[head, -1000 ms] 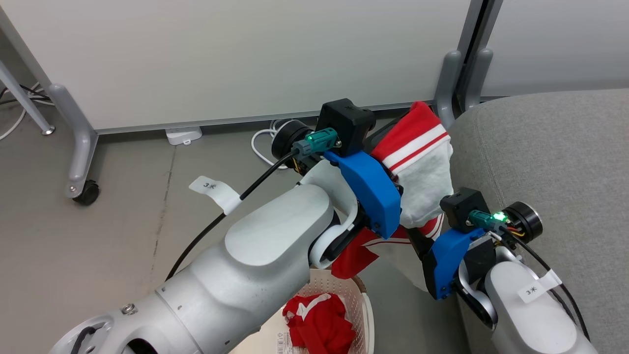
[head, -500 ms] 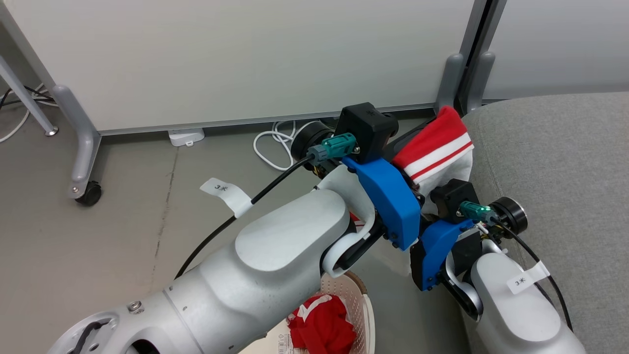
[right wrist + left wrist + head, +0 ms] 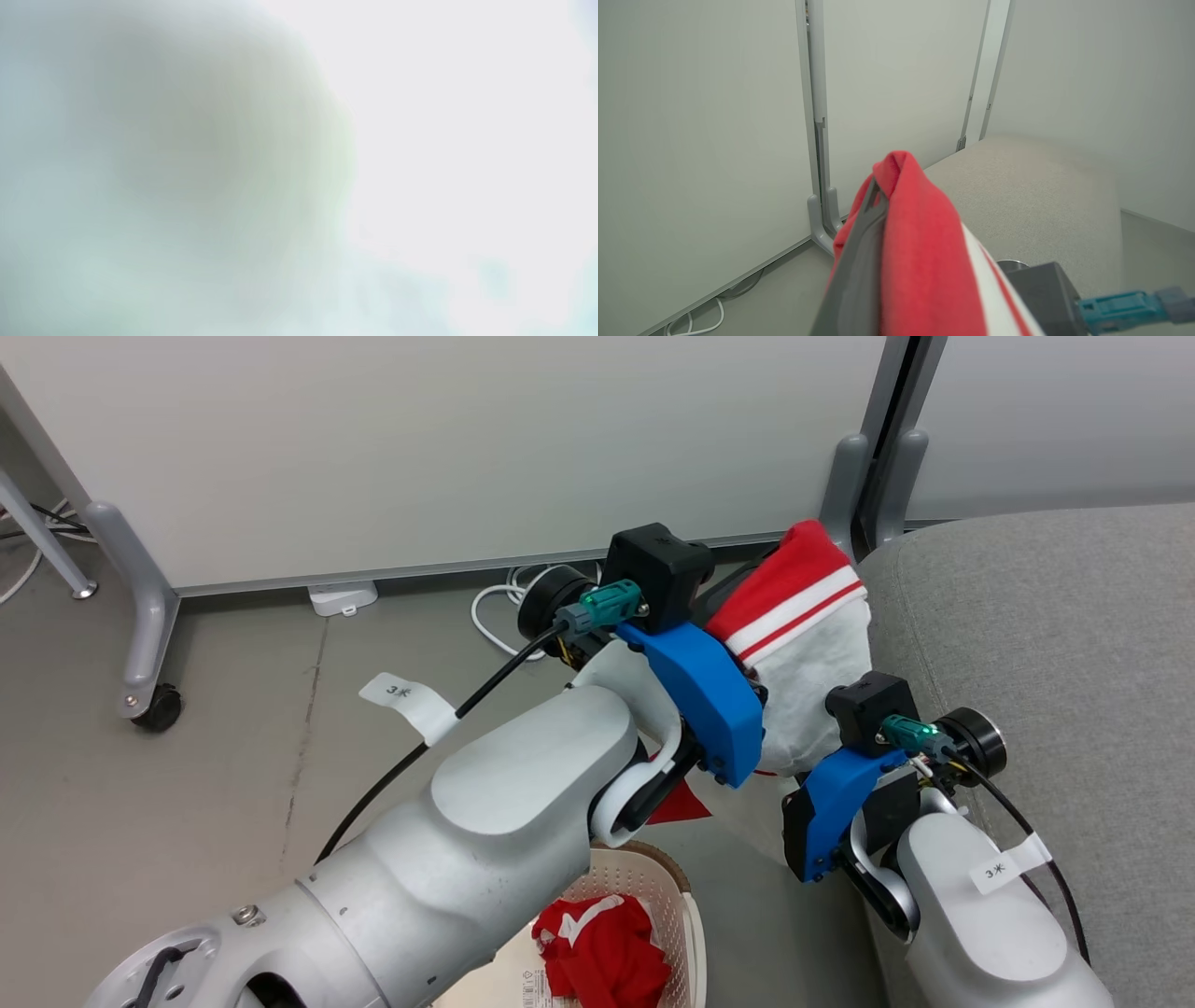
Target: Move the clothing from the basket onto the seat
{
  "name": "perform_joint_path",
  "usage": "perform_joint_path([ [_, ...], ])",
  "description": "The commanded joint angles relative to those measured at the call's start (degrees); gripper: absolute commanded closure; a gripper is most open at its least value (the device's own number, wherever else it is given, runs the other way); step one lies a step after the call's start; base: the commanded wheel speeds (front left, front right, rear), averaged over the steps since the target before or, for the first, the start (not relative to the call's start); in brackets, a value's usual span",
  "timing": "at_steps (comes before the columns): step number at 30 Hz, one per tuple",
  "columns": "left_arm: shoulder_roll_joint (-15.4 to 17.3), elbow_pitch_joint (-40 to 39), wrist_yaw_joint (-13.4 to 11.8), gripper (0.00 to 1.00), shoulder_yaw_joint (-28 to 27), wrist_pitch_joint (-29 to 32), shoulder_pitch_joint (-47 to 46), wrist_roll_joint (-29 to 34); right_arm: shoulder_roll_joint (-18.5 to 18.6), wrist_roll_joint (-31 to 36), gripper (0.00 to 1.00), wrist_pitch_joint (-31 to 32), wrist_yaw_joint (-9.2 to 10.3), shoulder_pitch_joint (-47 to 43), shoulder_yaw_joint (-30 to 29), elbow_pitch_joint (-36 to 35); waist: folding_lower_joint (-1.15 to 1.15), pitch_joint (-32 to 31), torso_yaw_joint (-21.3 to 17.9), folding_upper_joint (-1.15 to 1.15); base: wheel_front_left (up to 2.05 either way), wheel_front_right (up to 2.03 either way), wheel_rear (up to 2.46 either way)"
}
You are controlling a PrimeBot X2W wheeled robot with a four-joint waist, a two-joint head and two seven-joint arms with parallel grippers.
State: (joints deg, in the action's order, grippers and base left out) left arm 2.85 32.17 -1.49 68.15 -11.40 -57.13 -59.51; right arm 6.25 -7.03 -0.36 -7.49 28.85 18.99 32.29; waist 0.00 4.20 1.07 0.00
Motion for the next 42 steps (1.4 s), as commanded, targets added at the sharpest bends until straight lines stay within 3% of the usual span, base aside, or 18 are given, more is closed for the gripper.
perform_joint_path([
  [1, 0.2, 0.9, -0.3, 0.64, -0.1, -0.5, -0.2, 0.1, -0.1, 0.0, 1.0, -0.4, -0.01, 0.3, -0.2, -0.3, 0.0, 0.1, 0.0, 0.0, 0.0, 0.0, 0.0],
  [2, 0.4, 1.5, -0.4, 0.05, -0.3, -0.9, 0.1, 0.3, -0.2, -0.1, 1.0, -0.5, -0.01, 0.3, -0.2, -0.5, 0.0, 0.1, -0.1, 0.0, 0.0, 0.0, 0.0],
  [3, 0.6, 2.3, -0.4, 0.0, -0.5, -1.3, 0.6, 0.3, -0.2, -0.3, 1.0, -0.6, -0.01, 0.3, -0.3, -0.6, 0.0, 0.1, -0.2, 0.0, 0.0, 0.0, 0.0],
  [13, 2.8, 7.9, 2.3, 0.0, -3.1, -3.7, 5.7, 1.9, 0.9, -1.0, 1.0, -1.1, -0.01, -0.7, -0.1, -3.2, 0.0, 0.4, -1.1, 0.0, 0.0, 0.0, 0.0],
  [19, 5.2, 5.9, 3.1, 0.0, -8.8, -3.8, 10.3, 6.3, 1.5, -1.3, 1.0, -0.7, -0.01, -1.9, -0.3, -5.1, 0.0, 0.1, -1.7, 0.0, 0.0, 0.0, 0.0],
  [26, 9.3, 0.1, 3.6, 0.0, -18.6, -3.9, 20.4, 13.5, 1.7, -0.9, 1.0, -0.3, -0.01, -3.8, -1.9, -8.4, 0.0, -0.1, -3.3, 0.0, 0.0, 0.0, 0.0],
  [30, 11.2, -5.7, 4.0, 0.0, -27.7, -3.9, 29.0, 18.3, 2.1, -0.8, 1.0, 0.3, -0.01, -5.3, -3.3, -11.3, 0.0, 0.0, -4.4, 0.0, 0.0, 0.0, 0.0],
  [42, 9.8, -17.4, 6.3, 0.0, -47.2, -3.9, 44.9, 30.3, 1.1, 0.0, 1.0, 2.1, 0.05, -10.8, -8.5, -18.7, 0.0, 0.2, -7.4, 0.0, 0.0, 0.0, 0.0],
])
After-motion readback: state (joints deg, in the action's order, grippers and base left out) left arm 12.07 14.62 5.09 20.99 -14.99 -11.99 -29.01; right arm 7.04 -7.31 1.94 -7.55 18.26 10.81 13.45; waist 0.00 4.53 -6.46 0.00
